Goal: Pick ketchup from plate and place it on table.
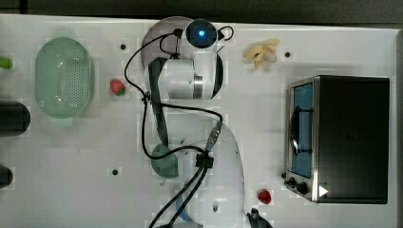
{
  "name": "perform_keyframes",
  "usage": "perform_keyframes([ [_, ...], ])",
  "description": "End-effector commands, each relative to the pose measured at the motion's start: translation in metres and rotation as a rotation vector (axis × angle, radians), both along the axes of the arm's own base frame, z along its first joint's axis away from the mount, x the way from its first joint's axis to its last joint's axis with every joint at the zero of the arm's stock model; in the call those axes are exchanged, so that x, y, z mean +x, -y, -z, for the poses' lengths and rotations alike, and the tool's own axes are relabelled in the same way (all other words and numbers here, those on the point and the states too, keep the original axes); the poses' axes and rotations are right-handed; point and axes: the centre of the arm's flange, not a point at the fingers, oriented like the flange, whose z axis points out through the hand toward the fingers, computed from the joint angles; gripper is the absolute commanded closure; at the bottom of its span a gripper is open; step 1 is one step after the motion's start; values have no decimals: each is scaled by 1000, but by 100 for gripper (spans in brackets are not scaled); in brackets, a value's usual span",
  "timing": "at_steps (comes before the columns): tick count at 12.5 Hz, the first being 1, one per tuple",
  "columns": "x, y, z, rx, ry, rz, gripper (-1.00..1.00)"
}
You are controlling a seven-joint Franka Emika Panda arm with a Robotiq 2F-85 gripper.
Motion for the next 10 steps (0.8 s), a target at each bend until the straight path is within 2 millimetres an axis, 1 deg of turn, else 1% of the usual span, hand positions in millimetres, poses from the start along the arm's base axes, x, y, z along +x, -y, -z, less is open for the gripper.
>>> perform_keyframes([
  [1, 15, -3, -15, -14, 97, -55, -100],
  [2, 13, -3, -9, -14, 91, -54, -100],
  [3, 14, -4, -8, -12, 98, -55, -92],
  [5, 16, -2, -10, -13, 102, -52, -42],
  [6, 18, -4, -17, -11, 112, -52, -20],
  [8, 20, -4, -26, -11, 118, -52, -17],
  [9, 22, -4, -35, -10, 130, -49, -17],
  [10, 24, -3, -49, -9, 147, -39, -17],
])
